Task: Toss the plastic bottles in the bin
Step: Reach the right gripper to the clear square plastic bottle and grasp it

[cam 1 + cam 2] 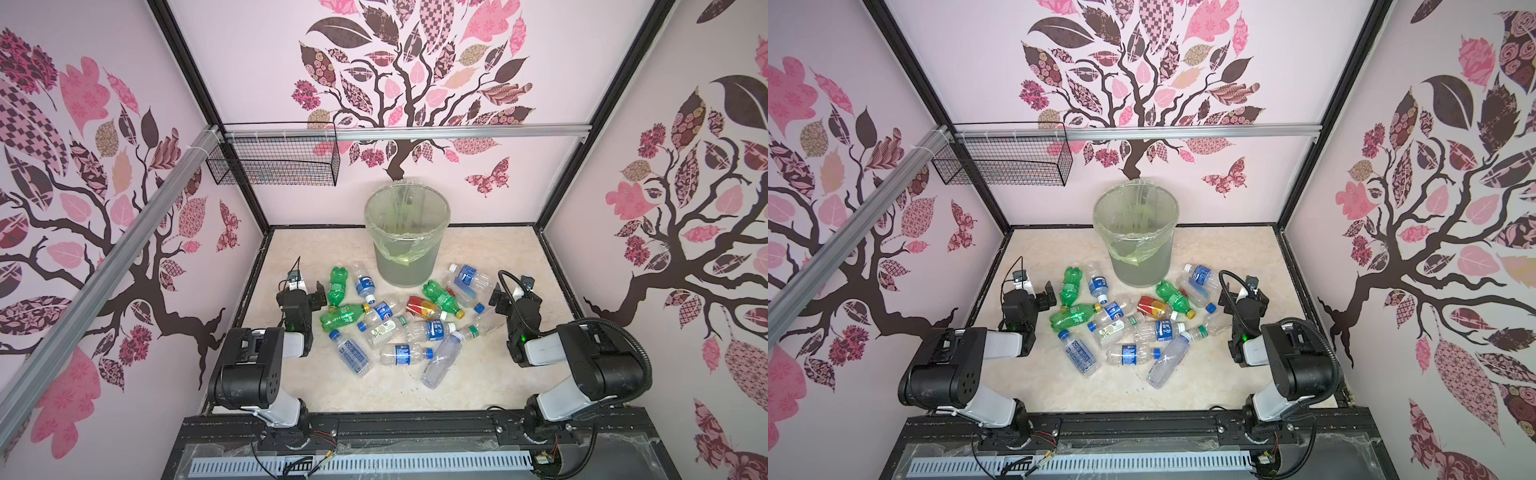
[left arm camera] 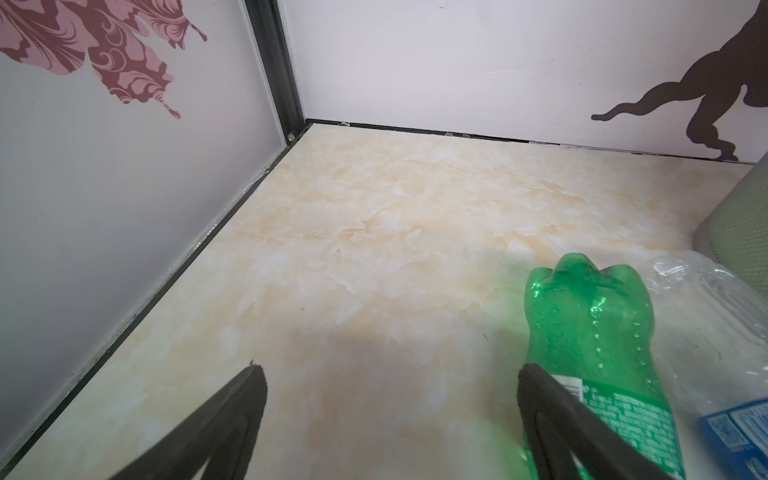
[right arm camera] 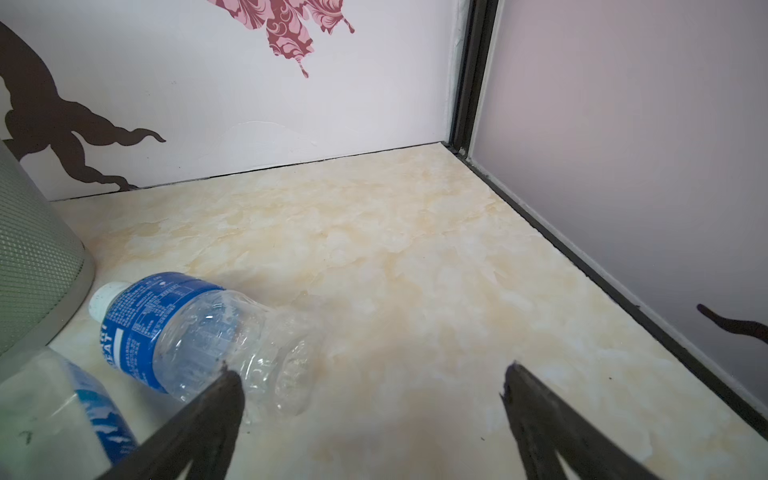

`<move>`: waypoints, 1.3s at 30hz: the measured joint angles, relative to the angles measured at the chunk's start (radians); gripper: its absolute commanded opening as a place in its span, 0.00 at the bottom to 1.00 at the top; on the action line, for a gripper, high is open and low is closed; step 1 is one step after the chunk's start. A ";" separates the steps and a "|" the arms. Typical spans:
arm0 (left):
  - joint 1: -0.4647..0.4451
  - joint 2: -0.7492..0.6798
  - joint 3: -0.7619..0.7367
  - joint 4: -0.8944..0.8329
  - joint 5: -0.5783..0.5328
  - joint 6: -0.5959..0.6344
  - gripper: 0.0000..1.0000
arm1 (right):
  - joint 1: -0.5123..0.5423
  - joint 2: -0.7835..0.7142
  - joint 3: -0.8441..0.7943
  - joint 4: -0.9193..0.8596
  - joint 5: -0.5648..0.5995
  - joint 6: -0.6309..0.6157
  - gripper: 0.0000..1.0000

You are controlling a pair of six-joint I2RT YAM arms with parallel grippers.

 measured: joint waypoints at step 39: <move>0.000 -0.036 0.001 -0.057 -0.005 -0.003 0.98 | 0.000 -0.011 0.000 -0.011 0.001 0.000 1.00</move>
